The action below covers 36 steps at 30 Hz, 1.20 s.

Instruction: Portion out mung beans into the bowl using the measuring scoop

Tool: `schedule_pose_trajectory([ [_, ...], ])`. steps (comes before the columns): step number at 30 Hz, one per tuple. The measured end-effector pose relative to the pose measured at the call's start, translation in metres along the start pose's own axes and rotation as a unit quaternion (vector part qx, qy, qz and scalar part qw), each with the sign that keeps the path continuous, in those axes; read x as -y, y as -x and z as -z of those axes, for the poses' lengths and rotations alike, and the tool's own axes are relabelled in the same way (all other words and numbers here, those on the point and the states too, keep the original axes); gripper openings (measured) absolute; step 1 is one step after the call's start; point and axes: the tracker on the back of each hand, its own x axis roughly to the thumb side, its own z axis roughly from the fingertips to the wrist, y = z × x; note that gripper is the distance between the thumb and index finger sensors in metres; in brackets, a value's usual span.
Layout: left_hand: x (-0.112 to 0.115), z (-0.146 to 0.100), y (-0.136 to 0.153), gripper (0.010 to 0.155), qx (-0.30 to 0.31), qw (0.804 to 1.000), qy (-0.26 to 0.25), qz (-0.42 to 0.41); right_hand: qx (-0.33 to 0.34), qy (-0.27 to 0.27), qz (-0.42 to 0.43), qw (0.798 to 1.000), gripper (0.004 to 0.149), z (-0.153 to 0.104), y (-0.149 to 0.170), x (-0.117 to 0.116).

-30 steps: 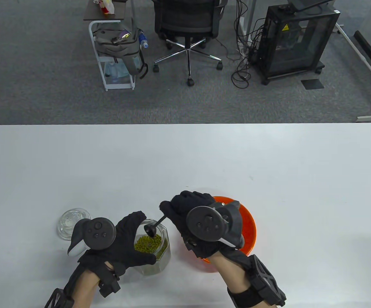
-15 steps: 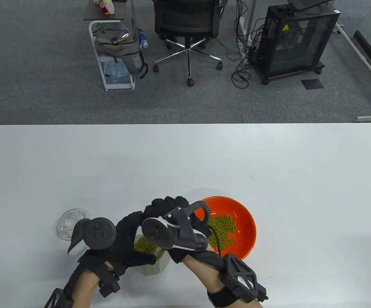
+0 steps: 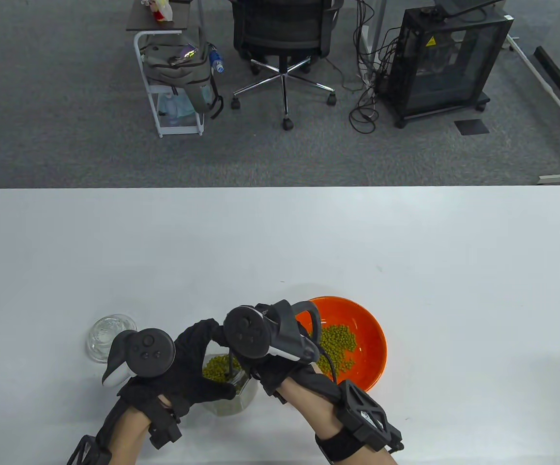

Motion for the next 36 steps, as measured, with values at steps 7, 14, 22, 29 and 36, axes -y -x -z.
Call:
schedule_pose_trajectory([
  [7, 0.0, 0.0, 0.0, 0.125, 0.0, 1.0, 0.0, 0.0, -0.079, 0.001, 0.097, 0.992, 0.045, -0.001, 0.03, -0.009],
  [14, 0.0, 0.0, 0.0, 0.125, 0.0, 1.0, 0.0, 0.0, -0.13, 0.025, 0.173, 0.976, 0.045, -0.006, 0.057, -0.018],
  [22, 0.0, 0.0, 0.0, 0.125, 0.0, 1.0, 0.0, 0.0, -0.163, 0.028, 0.25, 0.954, 0.045, -0.013, 0.079, -0.023],
  [29, 0.0, 0.0, 0.0, 0.125, 0.0, 1.0, 0.0, 0.0, -0.199, 0.028, 0.304, 0.931, 0.045, -0.018, 0.096, -0.03],
  [36, 0.0, 0.0, 0.0, 0.125, 0.0, 1.0, 0.0, 0.0, -0.213, 0.04, 0.326, 0.92, 0.045, -0.025, 0.108, -0.028],
])
